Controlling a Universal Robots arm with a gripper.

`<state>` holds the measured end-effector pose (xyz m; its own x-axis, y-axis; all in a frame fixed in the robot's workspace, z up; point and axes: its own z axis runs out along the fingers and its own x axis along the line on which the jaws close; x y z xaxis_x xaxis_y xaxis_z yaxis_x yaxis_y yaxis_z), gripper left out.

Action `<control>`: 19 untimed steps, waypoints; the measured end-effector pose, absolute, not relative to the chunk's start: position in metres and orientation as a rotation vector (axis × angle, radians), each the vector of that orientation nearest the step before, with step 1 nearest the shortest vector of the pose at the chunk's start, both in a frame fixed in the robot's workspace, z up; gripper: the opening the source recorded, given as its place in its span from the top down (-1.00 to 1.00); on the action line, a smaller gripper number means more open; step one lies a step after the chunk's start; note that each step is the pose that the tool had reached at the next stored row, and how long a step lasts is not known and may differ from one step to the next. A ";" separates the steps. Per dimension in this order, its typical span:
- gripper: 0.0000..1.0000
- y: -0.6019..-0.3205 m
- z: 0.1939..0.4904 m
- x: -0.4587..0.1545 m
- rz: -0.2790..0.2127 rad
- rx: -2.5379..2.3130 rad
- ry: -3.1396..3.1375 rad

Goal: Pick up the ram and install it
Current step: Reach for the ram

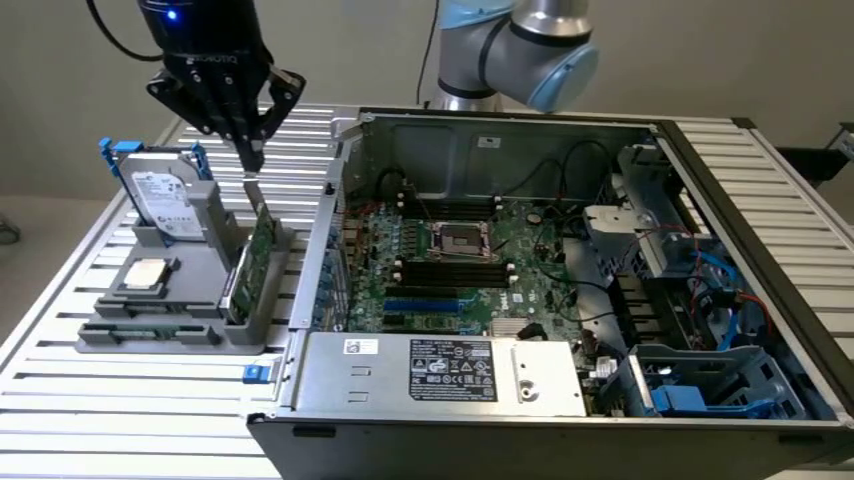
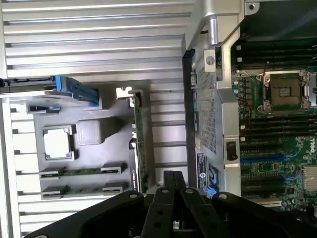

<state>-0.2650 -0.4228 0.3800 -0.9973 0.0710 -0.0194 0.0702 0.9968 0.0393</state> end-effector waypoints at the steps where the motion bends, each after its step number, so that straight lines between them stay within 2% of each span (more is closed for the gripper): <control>1: 0.79 -0.424 0.379 -0.270 0.060 0.110 3.118; 19: 0.79 -0.445 0.359 -0.340 0.060 0.110 3.121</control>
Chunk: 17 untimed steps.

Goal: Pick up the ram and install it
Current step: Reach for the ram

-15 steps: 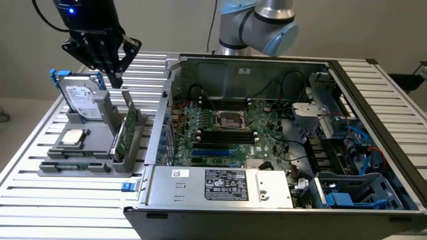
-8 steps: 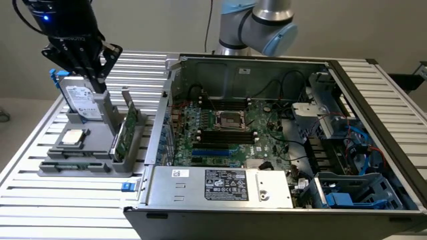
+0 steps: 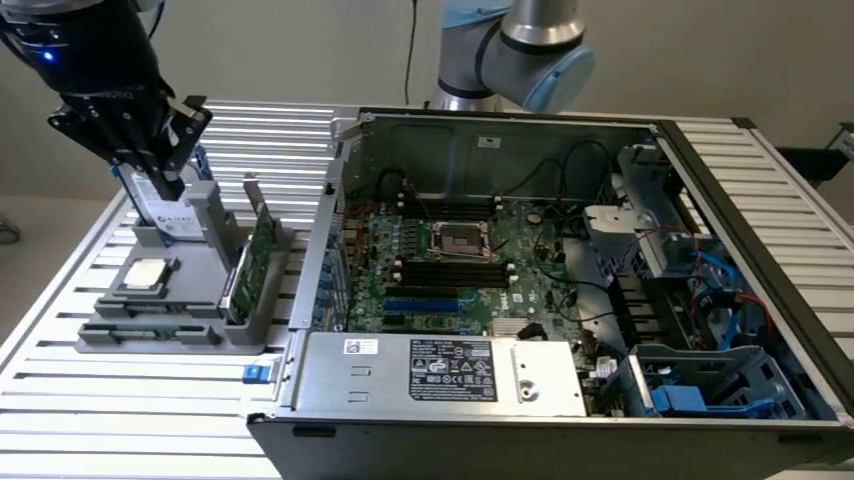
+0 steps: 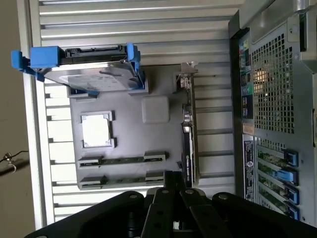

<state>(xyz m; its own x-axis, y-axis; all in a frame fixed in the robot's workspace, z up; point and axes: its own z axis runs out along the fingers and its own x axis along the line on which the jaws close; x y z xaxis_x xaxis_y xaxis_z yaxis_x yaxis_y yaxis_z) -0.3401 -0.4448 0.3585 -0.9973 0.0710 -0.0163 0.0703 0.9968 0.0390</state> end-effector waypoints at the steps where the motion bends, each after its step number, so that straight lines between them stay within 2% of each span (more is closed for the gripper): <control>1: 0.79 -0.446 0.357 -0.342 0.060 0.111 3.122; 17: 0.79 -0.468 0.329 -0.377 0.060 0.112 3.138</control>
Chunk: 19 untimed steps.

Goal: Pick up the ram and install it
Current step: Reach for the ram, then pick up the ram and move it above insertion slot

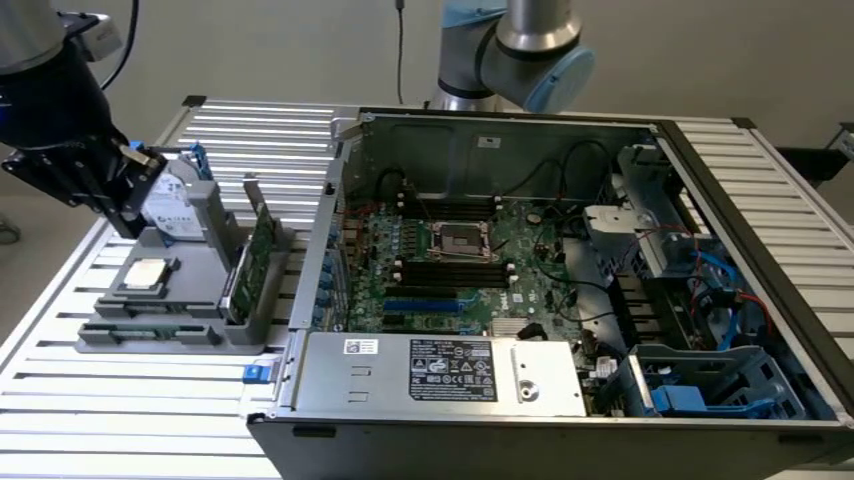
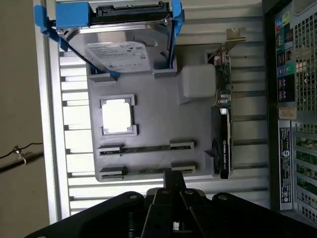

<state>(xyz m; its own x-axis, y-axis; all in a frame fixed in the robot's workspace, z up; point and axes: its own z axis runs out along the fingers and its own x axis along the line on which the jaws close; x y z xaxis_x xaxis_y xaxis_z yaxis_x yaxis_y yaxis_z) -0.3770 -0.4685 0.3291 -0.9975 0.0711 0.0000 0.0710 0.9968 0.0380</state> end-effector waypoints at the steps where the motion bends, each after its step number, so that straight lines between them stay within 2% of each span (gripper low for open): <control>1: 0.79 -0.470 0.327 -0.378 0.059 0.112 3.139; 9: 0.79 -0.479 0.315 -0.385 0.058 0.102 3.154; 19: 0.79 -0.479 0.315 -0.385 0.057 0.098 3.154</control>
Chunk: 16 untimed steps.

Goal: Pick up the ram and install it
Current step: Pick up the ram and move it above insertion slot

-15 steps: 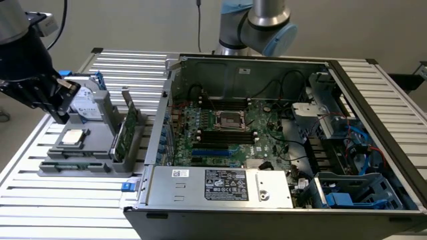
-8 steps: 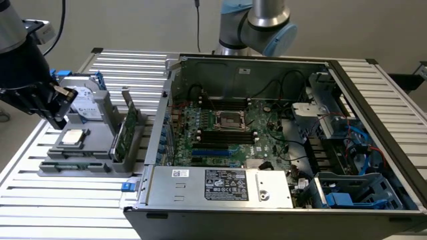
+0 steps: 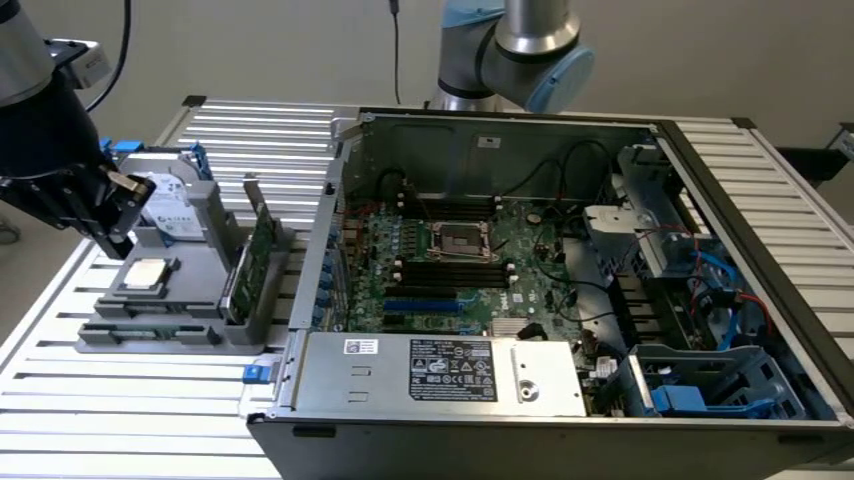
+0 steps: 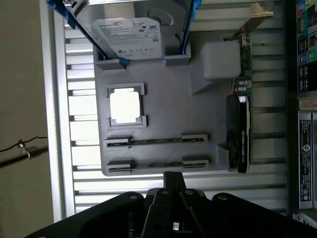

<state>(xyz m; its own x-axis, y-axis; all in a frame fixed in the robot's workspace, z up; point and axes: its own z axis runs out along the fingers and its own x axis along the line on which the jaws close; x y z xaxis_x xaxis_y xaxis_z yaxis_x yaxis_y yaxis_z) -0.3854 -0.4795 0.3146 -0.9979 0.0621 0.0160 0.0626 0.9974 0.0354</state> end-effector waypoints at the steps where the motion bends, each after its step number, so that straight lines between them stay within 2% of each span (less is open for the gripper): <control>1: 0.79 -0.479 0.315 -0.385 -0.056 -0.097 -3.125; 8: 0.79 -0.479 0.314 -0.387 -0.056 -0.094 -3.125; 16: 0.79 -0.479 0.311 -0.388 -0.054 0.121 -3.121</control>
